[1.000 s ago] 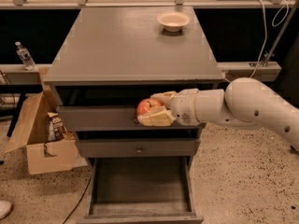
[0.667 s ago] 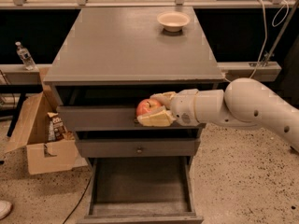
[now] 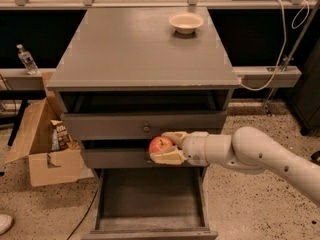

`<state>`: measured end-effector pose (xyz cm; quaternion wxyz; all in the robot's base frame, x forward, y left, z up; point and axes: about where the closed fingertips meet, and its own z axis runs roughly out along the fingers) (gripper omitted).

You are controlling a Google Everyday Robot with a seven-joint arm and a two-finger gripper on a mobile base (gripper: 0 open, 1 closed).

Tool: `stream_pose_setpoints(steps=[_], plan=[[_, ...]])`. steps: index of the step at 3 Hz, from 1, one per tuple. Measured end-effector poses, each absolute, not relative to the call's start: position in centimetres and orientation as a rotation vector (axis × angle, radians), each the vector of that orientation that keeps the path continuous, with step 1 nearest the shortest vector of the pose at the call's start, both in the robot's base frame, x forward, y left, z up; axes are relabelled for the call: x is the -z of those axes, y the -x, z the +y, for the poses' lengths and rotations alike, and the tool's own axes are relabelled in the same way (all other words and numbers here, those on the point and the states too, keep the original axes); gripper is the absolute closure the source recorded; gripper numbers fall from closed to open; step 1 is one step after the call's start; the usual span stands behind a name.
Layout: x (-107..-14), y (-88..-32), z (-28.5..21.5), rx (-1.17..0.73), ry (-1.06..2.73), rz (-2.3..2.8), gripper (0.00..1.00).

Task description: Place apple into bottom drawer

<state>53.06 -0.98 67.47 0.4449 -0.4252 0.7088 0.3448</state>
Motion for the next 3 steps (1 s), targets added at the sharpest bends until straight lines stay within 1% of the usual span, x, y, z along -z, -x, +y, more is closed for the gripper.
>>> stream_pose_setpoints(steps=[2,3], plan=[[-56.1,-53.1,-1.1,-0.928,0.995,1.826,1.00],[-50.7,-52.8,-0.3,-0.952,0.987,1.891,1.00]])
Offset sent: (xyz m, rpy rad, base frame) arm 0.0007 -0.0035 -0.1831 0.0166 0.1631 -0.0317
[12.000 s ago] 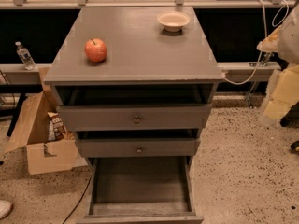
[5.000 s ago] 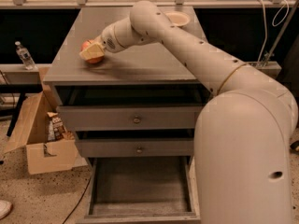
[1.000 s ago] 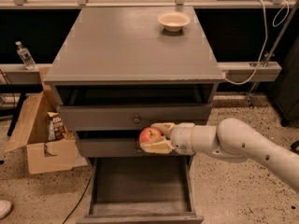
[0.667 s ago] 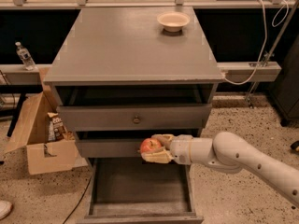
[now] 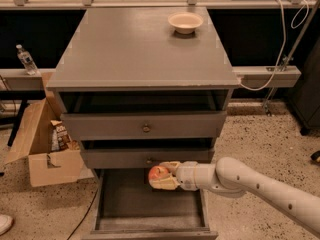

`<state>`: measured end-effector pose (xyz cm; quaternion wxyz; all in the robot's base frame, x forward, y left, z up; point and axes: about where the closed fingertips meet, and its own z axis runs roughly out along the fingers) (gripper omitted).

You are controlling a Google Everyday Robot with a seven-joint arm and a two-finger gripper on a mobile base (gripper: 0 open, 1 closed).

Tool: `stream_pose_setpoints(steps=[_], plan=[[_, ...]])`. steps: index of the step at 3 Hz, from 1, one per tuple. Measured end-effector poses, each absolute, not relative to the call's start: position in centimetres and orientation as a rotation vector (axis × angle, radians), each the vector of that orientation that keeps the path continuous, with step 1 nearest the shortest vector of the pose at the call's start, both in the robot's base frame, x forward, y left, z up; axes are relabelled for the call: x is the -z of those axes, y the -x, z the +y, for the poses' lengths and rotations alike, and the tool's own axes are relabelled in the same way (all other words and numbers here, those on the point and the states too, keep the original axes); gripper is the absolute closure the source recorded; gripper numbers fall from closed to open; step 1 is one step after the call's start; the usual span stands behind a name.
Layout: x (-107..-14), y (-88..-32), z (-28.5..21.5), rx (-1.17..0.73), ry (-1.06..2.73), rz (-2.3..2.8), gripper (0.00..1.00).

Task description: Place apple into bottom drawer

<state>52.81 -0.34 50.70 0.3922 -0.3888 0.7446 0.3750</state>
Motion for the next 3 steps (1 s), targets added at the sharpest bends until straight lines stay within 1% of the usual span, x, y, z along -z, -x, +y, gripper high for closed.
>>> stream_pose_setpoints(steps=[1,2,3], plan=[[-50.7,-52.8,-0.3,-0.952,0.987,1.891,1.00],[-47.5,-52.9,-0.7,-0.901,0.978,1.929,1.00],[-41.2,-53.4,-1.8,-0.842,0.948,1.986,1.00]])
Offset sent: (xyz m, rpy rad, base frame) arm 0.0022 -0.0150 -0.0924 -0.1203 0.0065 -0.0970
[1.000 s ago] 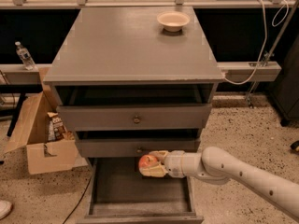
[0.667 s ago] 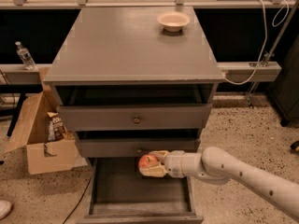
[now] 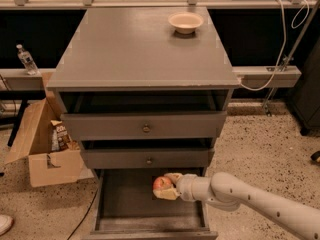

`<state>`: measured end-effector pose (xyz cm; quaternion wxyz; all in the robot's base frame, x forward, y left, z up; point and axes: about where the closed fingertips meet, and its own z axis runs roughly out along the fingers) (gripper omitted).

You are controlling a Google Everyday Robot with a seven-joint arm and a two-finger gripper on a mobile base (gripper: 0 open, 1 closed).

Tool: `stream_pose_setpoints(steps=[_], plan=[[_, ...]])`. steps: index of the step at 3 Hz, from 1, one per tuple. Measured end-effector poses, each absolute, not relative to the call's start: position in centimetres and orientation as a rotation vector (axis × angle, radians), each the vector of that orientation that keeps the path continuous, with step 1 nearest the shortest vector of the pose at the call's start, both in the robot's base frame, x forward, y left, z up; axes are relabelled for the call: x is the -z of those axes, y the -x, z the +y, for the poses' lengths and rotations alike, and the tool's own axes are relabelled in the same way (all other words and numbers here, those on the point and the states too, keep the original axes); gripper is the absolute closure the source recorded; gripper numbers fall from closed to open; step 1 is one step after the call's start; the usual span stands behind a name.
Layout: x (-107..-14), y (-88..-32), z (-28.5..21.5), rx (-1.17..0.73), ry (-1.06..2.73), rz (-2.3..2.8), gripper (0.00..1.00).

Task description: Place apple into bottom drawer

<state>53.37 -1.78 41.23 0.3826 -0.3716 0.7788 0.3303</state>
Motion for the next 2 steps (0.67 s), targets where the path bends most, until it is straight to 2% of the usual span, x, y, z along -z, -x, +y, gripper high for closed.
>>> stream_pose_setpoints(steps=[1,2], plan=[[-35.3,-53.8,-2.3,-0.827,0.911,2.047,1.00],[-27.4,-54.6,-2.3,-0.849,0.865,2.141,0.96]])
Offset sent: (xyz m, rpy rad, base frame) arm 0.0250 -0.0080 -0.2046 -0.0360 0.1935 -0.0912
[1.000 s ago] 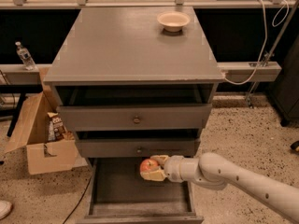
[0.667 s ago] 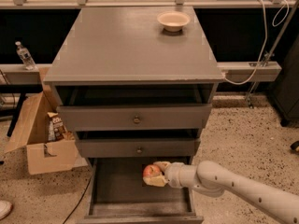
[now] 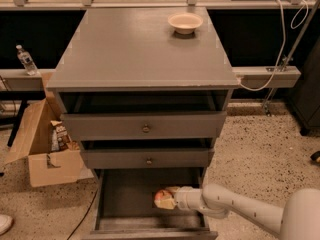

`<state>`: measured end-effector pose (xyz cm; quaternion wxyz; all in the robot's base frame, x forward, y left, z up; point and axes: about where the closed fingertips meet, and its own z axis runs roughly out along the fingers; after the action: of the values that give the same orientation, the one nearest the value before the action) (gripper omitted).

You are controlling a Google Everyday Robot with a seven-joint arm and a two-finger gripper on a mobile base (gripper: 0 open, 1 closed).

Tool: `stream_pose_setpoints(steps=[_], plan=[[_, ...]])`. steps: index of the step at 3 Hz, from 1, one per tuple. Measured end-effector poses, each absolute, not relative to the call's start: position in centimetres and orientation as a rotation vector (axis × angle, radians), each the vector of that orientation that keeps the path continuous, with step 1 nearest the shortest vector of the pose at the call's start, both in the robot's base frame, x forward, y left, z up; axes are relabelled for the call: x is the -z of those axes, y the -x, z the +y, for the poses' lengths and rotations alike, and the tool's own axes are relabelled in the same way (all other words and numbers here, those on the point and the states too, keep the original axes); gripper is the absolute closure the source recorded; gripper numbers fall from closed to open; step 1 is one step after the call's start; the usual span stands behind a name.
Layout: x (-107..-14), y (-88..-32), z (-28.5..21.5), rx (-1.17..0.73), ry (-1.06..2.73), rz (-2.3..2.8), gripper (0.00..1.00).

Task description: Place apple into bottom drawer

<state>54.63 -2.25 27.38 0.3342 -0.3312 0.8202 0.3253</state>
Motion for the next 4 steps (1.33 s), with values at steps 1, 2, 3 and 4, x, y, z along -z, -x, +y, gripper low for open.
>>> stream_pose_setpoints(steps=[1,2,3,4], plan=[[-23.1,-55.1,-2.2,-0.849,0.834,2.207,0.73],[-20.3,-55.4,-2.1,-0.842,0.816,2.266,0.51],[-18.5,-55.7,-1.6,-0.847,0.806,2.290,0.26],[-17.9,-56.1,-0.6,-0.869,0.801,2.274,0.03]])
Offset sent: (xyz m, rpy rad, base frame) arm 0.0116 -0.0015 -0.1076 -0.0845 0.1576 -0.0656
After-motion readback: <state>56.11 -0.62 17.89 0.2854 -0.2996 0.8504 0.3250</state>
